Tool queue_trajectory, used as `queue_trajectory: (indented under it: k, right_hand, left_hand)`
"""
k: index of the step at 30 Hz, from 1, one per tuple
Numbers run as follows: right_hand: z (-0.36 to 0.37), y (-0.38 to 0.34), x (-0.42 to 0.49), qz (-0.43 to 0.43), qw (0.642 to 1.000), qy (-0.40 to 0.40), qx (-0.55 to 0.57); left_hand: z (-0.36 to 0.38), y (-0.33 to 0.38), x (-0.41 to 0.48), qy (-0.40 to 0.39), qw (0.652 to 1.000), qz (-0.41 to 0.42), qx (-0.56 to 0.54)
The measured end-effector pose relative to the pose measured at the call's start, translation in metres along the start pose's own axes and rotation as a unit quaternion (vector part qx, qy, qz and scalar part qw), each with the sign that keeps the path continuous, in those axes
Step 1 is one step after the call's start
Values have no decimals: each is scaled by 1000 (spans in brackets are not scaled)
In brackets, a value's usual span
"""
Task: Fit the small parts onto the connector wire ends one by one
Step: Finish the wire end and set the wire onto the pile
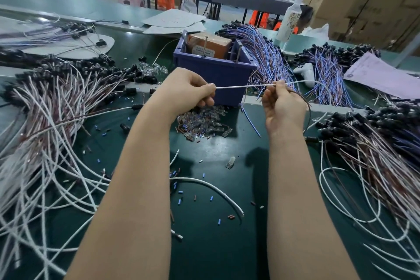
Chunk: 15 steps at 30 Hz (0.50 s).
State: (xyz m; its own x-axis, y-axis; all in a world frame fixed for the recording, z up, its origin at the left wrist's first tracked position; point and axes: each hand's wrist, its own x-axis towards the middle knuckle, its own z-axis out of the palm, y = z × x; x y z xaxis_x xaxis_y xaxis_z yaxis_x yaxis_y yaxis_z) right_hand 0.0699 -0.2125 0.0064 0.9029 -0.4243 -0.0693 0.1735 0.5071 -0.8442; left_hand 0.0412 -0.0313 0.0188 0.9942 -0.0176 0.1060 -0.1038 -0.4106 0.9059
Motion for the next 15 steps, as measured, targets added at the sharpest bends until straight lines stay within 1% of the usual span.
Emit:
queue_trajectory:
  k: [2, 4, 6, 8, 10, 13, 15]
  right_hand:
    - [-1, 0, 1, -4, 1000, 3, 0]
    - [-2, 0, 2, -5, 1000, 5, 1]
    - [-2, 1, 2, -6, 1000, 6, -2]
    - [-2, 2, 2, -5, 1000, 7, -5]
    - [-5, 0, 2, -6, 1000, 16, 0]
    - [-11, -6, 5, -13, 999, 35, 32]
    - [-10, -8, 3, -8, 998, 34, 57]
  left_hand:
    - [-2, -1, -1, 4, 1000, -2, -4]
    - [-4, -1, -2, -10, 999, -12, -46]
    - [-4, 1, -3, -16, 996, -30, -79]
    - [-4, 1, -4, -13, 995, -51, -85]
    - [-8, 0, -4, 10, 991, -74, -108]
    - [-16, -1, -2, 45, 979, -96, -175]
    - [-13, -1, -1, 68, 980, -90, -165]
